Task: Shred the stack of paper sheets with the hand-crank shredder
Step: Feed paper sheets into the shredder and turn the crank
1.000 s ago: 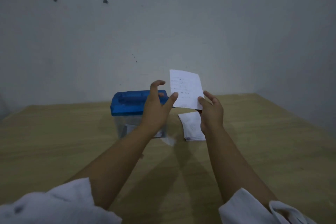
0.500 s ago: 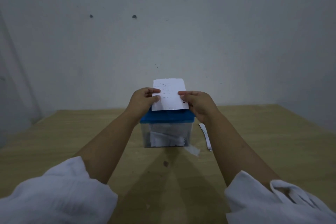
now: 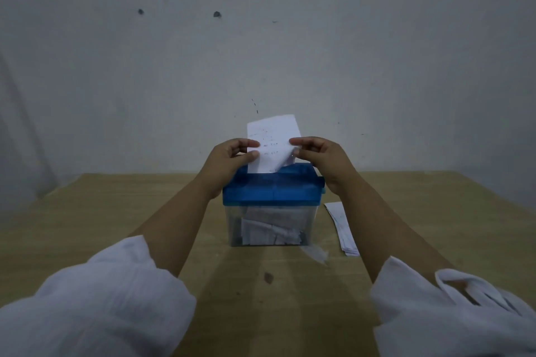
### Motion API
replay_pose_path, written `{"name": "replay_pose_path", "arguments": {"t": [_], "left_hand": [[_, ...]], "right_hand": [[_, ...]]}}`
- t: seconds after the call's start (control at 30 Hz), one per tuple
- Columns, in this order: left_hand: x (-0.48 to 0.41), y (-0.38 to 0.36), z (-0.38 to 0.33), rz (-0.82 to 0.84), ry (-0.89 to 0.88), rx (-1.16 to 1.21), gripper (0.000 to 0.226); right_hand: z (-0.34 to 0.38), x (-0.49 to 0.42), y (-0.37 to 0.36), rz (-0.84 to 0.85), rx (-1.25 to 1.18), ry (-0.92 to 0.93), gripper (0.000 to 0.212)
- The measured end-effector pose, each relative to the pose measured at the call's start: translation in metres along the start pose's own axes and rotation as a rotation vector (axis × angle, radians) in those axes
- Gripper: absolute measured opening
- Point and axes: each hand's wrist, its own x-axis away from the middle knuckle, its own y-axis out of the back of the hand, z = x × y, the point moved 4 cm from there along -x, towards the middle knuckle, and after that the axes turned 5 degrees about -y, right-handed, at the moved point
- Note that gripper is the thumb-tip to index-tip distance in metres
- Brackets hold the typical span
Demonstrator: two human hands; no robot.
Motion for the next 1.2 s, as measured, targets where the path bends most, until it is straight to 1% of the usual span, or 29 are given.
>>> {"name": "replay_pose_path", "arguments": {"t": [0.1,0.2,0.33,0.4,0.47,0.57,0.77,0.9,1.07,1.2], "left_hand": [[0.0,0.006,0.003,0.002,-0.019,-0.002,0.012],[0.003,0.009,0.005,-0.012,-0.011,0.022,0.012],[0.009,0.006,0.006,-0.087,-0.05,0.037,0.014],[0.013,0.003,0.004,-0.132,-0.072,0.029,0.015],[0.016,0.002,0.004,-0.152,-0.073,0.021,0.016],[0.019,0.004,0.003,-0.121,-0.074,0.006,0.016],[0.019,0.008,-0.002,-0.095,-0.128,-0.059,0.021],[0.02,0.009,-0.007,-0.116,-0.155,-0.119,0.03],[0.021,0.012,-0.011,-0.105,-0.075,-0.172,0.041],[0.019,0.02,-0.001,-0.132,0.084,-0.165,0.055]], "right_hand": [[-0.003,0.001,0.004,0.033,-0.039,0.022,0.023],[-0.004,0.003,0.002,0.062,-0.006,0.054,0.022],[-0.005,0.006,0.001,-0.034,-0.046,0.114,0.02],[-0.004,0.006,-0.001,-0.057,-0.043,0.137,0.024],[-0.007,0.006,-0.003,-0.052,-0.01,0.12,0.029],[-0.011,0.011,-0.005,-0.052,0.006,0.084,0.033],[-0.012,0.019,-0.004,-0.08,0.0,0.086,0.044],[-0.014,0.021,0.0,-0.08,-0.02,0.047,0.041],[-0.014,0.019,0.001,-0.06,0.009,-0.002,0.026],[-0.009,0.018,-0.006,-0.025,0.053,-0.016,0.019]]}}
